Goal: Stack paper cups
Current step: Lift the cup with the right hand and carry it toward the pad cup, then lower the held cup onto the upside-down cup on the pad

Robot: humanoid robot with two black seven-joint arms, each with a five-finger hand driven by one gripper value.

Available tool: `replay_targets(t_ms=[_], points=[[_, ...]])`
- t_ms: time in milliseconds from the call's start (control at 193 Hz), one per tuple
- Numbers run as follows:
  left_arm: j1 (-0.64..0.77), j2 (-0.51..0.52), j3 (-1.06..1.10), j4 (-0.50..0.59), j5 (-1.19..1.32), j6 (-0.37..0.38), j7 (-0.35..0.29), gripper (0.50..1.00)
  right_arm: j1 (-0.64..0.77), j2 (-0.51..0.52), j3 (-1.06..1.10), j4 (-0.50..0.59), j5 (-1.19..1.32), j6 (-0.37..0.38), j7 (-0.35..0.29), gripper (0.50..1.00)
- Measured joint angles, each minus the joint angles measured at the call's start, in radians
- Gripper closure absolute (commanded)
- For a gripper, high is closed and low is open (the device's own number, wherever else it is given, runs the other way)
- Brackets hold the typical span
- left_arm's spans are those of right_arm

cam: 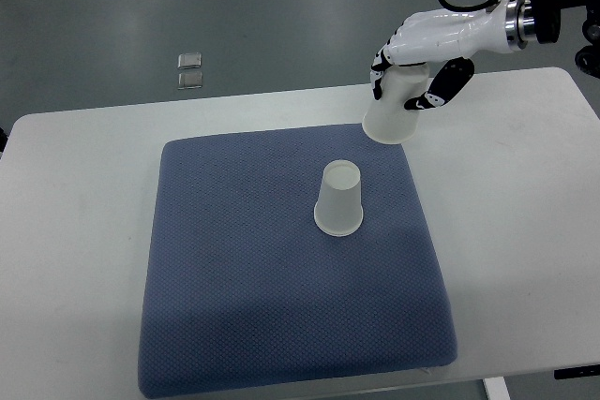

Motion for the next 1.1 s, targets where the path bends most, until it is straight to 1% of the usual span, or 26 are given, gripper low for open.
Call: replay_targets(t_ms=[197,369,571,1101], points=[[0.0,0.0,0.0,0.0,0.0,0.0,0.0,0.5,0.027,0.005,0.006,0.064,0.04,0.042,0.012,0.987],[0.0,0.0,0.0,0.0,0.0,0.0,0.0,0.5,0.032,0.036,0.024,0.079,0.074,0.077,0.011,0.987],[0.0,0.0,0.0,0.0,0.0,0.0,0.0,0.5,0.022,0.087,0.026,0.069,0.078,0.077,0.0,0.987],[0.0,0.0,0.0,0.0,0.0,0.0,0.0,0.5,-0.041,0.114,0.026,0.028,0.049,0.056,-0.002,0.987]])
